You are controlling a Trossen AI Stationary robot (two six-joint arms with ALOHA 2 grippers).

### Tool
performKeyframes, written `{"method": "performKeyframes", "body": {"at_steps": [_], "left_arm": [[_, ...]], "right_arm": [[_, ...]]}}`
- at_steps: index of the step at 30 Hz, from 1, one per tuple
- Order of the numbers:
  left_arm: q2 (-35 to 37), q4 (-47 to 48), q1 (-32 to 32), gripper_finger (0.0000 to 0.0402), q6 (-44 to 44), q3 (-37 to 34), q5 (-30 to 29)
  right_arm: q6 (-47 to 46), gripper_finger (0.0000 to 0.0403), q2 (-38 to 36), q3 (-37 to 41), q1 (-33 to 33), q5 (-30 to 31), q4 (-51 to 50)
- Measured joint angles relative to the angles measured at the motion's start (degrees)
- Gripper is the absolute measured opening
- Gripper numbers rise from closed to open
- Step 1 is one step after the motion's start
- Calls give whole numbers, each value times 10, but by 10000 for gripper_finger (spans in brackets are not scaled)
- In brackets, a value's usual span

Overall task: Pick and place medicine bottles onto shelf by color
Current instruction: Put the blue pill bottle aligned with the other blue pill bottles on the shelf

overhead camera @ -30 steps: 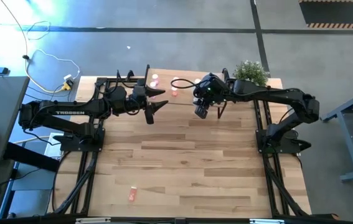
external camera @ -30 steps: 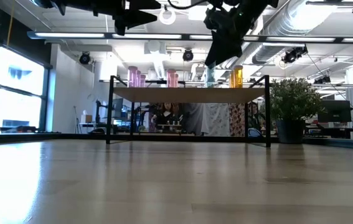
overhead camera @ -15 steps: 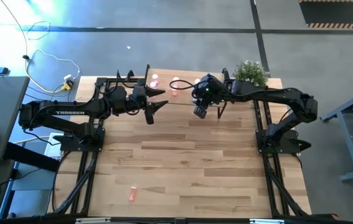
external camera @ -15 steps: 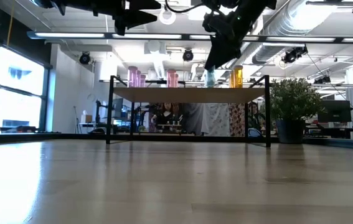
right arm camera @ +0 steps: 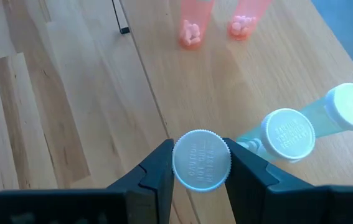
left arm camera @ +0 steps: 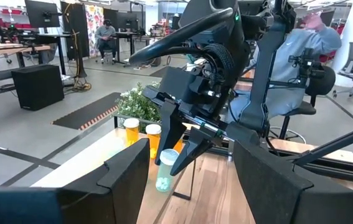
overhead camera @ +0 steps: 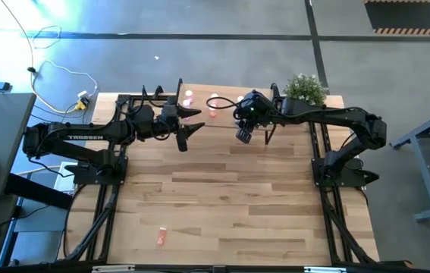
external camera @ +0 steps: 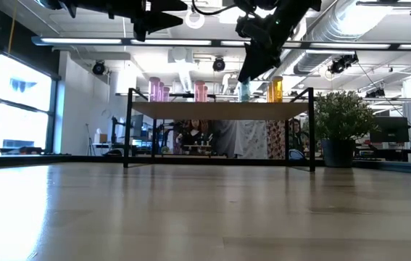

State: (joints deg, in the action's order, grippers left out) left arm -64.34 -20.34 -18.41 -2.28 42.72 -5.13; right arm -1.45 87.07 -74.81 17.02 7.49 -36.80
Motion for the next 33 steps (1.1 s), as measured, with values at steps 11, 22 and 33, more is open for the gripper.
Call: {"method": "performKeyframes", "body": {"at_steps": [11, 22, 33], "left_arm": [[0, 0, 0, 223, 0, 0, 0], [0, 0, 0, 223, 0, 0, 0], [0, 0, 0, 223, 0, 0, 0]], "right_arm": [[0, 106, 0, 0, 13, 0, 0], [0, 106, 0, 0, 18, -28, -8], [0, 106, 0, 0, 18, -26, -9]]}}
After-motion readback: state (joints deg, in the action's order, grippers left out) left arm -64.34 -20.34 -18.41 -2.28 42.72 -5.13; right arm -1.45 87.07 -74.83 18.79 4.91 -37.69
